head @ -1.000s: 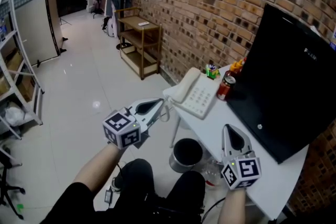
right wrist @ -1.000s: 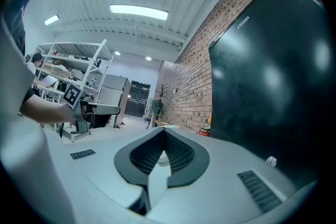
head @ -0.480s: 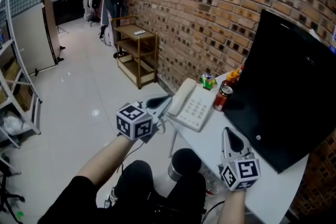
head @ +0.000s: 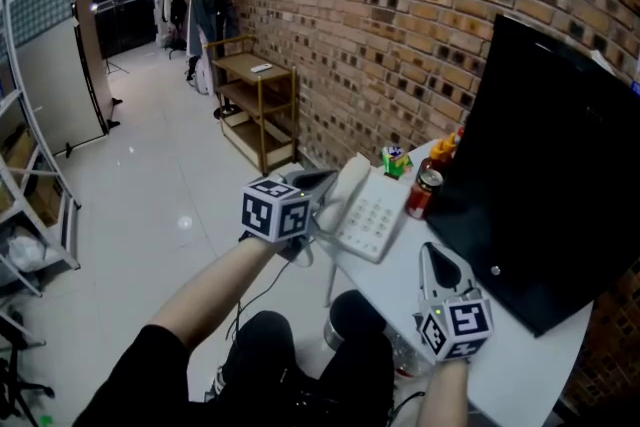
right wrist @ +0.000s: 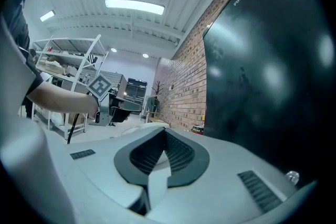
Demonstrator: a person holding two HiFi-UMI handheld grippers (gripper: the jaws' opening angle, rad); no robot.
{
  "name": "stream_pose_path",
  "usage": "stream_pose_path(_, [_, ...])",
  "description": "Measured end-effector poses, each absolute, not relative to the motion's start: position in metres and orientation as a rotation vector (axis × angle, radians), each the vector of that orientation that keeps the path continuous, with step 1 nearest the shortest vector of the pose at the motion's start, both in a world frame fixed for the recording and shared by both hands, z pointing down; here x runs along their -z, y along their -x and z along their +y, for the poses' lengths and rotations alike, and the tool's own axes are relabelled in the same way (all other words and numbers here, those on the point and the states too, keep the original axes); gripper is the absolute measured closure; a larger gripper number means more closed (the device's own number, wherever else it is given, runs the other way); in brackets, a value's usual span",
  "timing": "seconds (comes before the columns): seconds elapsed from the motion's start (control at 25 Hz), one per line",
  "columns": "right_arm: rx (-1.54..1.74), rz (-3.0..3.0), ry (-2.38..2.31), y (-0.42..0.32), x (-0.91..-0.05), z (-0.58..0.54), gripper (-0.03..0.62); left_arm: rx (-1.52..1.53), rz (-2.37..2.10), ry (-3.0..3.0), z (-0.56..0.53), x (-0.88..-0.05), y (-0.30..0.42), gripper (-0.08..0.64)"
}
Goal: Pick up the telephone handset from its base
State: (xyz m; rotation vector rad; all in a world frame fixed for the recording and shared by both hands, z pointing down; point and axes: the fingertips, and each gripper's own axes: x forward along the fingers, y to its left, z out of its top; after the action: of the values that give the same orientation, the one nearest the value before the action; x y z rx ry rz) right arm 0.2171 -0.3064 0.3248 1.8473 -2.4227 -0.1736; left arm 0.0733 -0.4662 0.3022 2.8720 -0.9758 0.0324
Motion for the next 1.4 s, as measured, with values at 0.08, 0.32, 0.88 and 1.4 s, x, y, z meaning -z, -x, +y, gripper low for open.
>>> stream_pose_path(0.08, [0.165, -2.424, -1.837, -0.216, -0.330, -0.310, 0.583, -0.098, -1.001, -2.881, -0.472, -0.311, -0.074, 0.512])
stream_pose_path(0.32, [0.150, -2.408, -1.831, -0.213, -0.338, -0.316, 0.583, -0.393, -1.079, -2.776, -0.500, -0.340, -0.090, 0.270])
stream_pose_path(0.88, [0.114, -2.374, -1.843, -0.215, -0.346, -0.318, 0.583, -0.594, -1.081, -2.662, -0.519, -0.375, -0.122, 0.274])
stream_pose_path(1.4, [0.109, -2.366, -1.853, -0.216, -0.347, -0.317, 0.583, -0.491, -1.126, -2.573, -0.520, -0.372, -0.114, 0.331])
